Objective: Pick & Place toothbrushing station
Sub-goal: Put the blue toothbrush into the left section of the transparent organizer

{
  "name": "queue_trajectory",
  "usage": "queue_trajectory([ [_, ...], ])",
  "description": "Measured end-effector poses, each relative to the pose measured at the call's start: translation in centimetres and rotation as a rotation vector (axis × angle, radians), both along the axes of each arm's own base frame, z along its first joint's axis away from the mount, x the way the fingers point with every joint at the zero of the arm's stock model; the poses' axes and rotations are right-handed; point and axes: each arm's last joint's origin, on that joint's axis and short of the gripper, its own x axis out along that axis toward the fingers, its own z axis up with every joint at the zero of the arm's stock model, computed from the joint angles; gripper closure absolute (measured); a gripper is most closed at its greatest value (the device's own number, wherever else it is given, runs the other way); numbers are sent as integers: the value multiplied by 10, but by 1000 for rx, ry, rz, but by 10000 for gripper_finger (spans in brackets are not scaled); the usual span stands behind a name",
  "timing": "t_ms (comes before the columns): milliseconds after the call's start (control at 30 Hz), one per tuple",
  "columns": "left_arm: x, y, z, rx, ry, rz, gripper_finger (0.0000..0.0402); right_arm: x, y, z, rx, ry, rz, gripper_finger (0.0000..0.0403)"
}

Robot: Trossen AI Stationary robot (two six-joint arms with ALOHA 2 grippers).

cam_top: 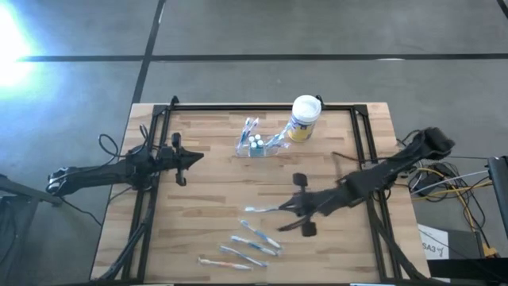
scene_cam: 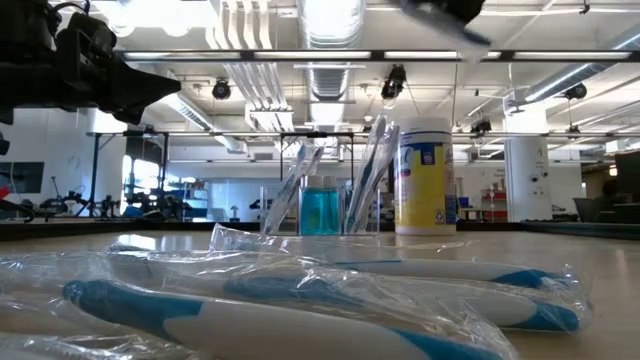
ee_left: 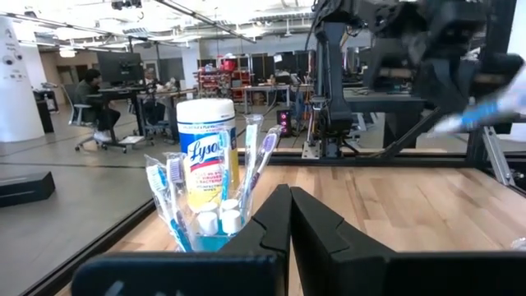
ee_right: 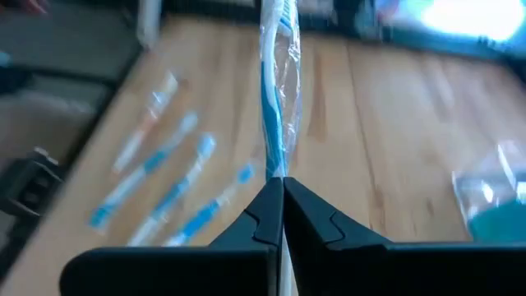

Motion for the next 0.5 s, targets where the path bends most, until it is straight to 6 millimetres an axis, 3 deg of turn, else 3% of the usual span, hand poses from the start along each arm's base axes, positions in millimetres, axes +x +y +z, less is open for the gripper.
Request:
queue_trajectory([
  [200, 0, 0, 0, 0, 0, 0, 392, -40, -19, 0, 14, -235, 49, 396],
  [500, 0, 0, 0, -42, -9, -2, 392, -92, -45, -36, 26, -529, 65, 395],
])
